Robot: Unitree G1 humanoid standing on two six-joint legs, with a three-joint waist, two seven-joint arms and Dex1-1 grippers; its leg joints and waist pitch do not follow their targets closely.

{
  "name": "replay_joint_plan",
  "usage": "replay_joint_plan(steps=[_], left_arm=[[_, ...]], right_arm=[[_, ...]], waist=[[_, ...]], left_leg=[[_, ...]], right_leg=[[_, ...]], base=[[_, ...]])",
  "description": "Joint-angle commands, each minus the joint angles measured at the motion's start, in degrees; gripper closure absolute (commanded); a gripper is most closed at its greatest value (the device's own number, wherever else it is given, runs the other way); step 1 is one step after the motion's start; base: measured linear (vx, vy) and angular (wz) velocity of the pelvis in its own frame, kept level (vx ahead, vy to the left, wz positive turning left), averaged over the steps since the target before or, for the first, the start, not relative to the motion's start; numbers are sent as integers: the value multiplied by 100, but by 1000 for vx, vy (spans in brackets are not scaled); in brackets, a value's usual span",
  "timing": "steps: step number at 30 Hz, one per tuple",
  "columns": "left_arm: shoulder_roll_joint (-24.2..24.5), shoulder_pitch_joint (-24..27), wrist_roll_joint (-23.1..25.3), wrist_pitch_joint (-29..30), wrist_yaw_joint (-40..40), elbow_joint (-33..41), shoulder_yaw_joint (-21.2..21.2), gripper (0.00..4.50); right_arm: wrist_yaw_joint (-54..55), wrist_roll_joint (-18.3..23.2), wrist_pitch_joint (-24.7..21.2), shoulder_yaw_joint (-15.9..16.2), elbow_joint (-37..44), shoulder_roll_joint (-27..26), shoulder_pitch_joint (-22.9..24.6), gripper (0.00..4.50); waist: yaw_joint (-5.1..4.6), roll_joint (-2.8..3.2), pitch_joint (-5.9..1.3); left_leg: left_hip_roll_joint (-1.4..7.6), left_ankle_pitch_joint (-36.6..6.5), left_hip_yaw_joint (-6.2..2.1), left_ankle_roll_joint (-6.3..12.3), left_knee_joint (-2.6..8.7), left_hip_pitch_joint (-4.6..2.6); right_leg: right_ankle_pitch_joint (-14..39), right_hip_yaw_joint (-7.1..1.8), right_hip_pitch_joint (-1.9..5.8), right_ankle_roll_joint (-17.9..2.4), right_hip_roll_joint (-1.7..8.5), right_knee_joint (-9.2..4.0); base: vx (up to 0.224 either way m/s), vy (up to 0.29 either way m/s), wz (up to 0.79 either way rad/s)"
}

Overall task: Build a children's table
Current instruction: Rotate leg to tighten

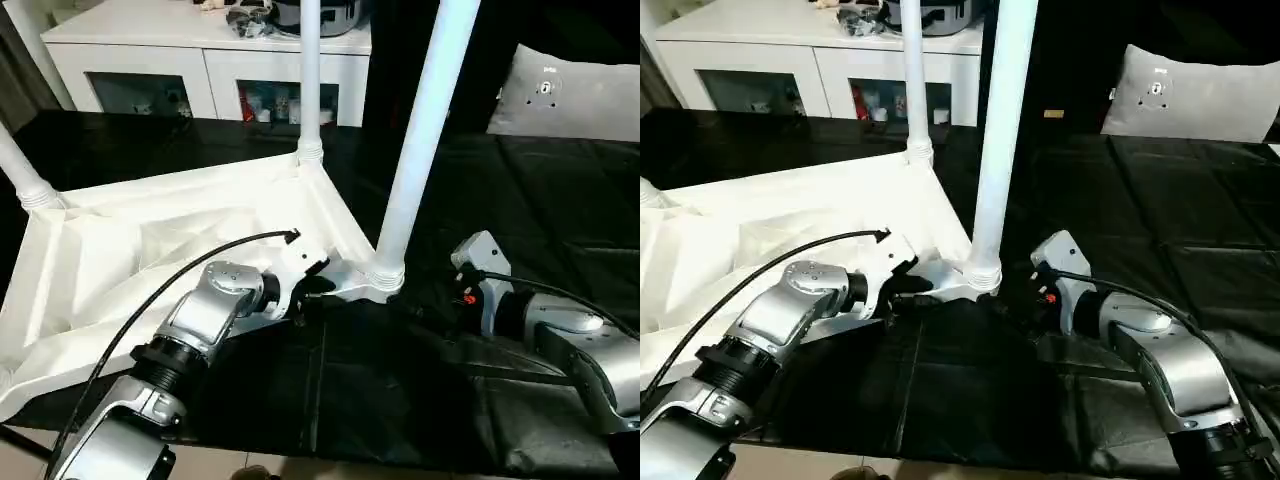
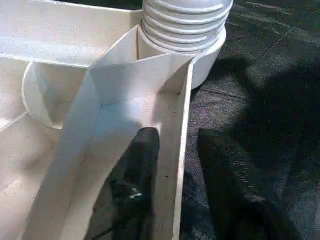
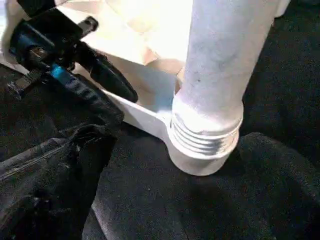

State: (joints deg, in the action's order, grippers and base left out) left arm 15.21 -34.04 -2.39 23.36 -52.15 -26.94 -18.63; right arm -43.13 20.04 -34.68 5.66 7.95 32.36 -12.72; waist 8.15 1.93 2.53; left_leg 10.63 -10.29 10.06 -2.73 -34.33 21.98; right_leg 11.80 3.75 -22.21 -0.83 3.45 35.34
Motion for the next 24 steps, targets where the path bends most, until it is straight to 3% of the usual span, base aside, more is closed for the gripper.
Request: replay_joint_plan(steps=[1,4,6,9,11,15,20,24], left_arm=[[20,-63,66,-79,0,-157,-59,337],[2,-46,86,-132,-7,-204,-42,344],[16,-21,111,-180,-15,-222,-47,381],[50,13,114,-290,-87,-243,-61,384],[92,39,144,-390,-150,-248,-110,423],[229,69,424,-672,-139,-374,-323,445],[325,53,588,-821,-274,-468,-477,445],[477,112,442,-1023,-837,-297,-546,445]], right_arm=[[-68,16,-34,-32,101,75,15,0],[-87,15,-38,-39,90,84,10,0],[-95,17,-33,-45,74,84,0,0],[-103,3,-12,-46,20,82,-44,0],[-108,-6,-5,-43,1,80,-64,0],[-148,-28,26,-30,-63,73,-111,0],[-209,-45,84,-18,-141,80,-159,0],[-345,-23,166,-37,-248,130,-220,0]], waist=[[2,-38,-351],[7,-42,-350],[5,-43,-351],[8,-52,-353],[4,-63,-348],[-2,-61,-350],[-11,-57,-350],[-8,-70,-357]], left_leg=[[287,-978,-130,98,397,-116],[290,-1028,-132,82,400,-116],[293,-1026,-132,80,402,-119],[290,-974,-130,103,400,-115],[291,-974,-129,108,404,-113],[293,-964,-130,108,406,-109],[296,-993,-127,87,408,-117],[291,-905,-122,121,402,-110]], right_leg=[[749,-292,253,-1050,530,-436],[880,-296,259,-1022,541,-448],[888,-296,255,-1015,540,-448],[868,-295,253,-1006,543,-446],[886,-295,249,-999,541,-448],[881,-298,250,-968,542,-443],[879,-297,248,-990,549,-444],[834,-298,254,-1010,555,-434]], base=[[0,0,0],[0,0,0],[0,0,0],[0,0,0],[0,0,0],[0,0,0],[0,0,0],[0,0,0]])
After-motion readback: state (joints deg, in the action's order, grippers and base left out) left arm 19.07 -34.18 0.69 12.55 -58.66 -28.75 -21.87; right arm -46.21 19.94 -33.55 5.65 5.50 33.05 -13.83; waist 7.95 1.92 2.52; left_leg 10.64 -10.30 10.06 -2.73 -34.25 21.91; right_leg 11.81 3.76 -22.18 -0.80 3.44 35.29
